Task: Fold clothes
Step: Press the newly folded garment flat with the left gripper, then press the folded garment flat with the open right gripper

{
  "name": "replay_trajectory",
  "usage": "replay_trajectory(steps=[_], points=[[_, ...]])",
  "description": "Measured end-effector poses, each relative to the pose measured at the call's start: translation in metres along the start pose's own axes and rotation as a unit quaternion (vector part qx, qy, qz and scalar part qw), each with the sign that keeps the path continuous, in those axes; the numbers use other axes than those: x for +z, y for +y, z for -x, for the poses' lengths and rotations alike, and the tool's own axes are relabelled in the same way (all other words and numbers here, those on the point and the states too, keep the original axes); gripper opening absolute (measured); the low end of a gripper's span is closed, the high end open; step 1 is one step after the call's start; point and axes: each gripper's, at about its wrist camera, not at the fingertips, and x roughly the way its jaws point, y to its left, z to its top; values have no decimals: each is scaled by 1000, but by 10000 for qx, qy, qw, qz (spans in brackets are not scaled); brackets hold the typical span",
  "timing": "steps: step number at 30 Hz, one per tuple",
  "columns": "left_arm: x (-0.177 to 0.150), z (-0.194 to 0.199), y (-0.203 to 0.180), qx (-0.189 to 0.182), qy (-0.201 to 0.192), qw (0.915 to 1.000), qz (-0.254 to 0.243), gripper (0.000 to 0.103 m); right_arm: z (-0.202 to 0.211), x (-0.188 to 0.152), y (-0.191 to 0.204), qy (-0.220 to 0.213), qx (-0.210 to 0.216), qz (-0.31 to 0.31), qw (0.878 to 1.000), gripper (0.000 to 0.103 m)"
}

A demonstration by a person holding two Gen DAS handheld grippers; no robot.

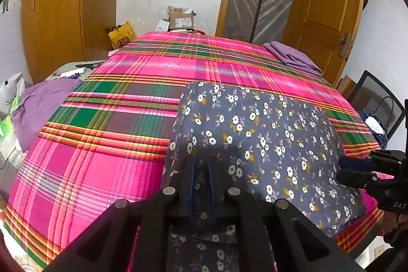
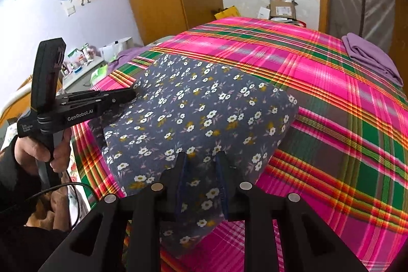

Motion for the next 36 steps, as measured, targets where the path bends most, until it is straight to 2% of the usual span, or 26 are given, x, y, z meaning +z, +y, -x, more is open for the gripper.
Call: replay_trajectory(steps=[13, 18, 21, 24, 27, 32, 36], points=[[-5, 0, 1, 33, -141, 9997, 188, 10, 2, -11, -3, -278, 74, -103, 9995, 24], [0, 2, -5, 199, 53, 9997, 96, 10, 5, -10, -1, -262, 11, -22, 9997, 24], [7, 5, -11, 310, 209, 9993, -75, 10, 11, -4, 1, -264, -80, 17, 9996, 25], [19, 7, -15, 307, 169, 9990, -291, 10, 17, 7, -8, -438, -157, -128, 9988, 25], [37, 4, -18, 409, 110, 9977, -534, 10, 12, 20, -23, -425, -342, -295, 9981, 25], [64, -14, -20, 525, 129, 9948, -866, 10, 0, 37, -43, -442, -408, -585, 9965, 24], [76, -36, -15, 485, 305, 9941, -918, 10, -12, 51, -52, -419, -416, -676, 9960, 24]])
